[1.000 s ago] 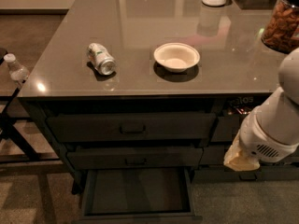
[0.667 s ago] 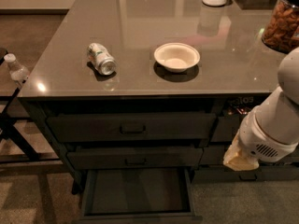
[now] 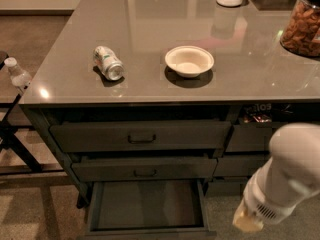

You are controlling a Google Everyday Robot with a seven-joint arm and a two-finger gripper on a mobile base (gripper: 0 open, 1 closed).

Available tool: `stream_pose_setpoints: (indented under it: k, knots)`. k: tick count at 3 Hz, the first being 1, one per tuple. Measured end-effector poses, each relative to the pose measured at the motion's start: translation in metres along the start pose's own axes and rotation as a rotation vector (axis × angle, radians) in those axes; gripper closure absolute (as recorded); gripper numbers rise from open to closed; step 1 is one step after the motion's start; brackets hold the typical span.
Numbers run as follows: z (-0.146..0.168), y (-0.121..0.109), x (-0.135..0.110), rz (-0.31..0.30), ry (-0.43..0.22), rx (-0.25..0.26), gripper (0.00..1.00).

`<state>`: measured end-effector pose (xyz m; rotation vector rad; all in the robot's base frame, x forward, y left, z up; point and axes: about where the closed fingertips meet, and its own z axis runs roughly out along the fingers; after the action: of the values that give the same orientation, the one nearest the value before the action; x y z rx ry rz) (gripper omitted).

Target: Close bottom drawer

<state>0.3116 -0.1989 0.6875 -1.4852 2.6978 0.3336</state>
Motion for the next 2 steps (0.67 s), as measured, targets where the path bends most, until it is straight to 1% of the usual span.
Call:
stream_pose_setpoints:
  k: [1, 2]
  knots:
    - [0.0760, 0.0167, 0.0336, 0.077, 0.076, -0.081, 1.00]
    - [0.0755, 0.0166, 0.0334, 0.076, 0.076, -0.080, 1.00]
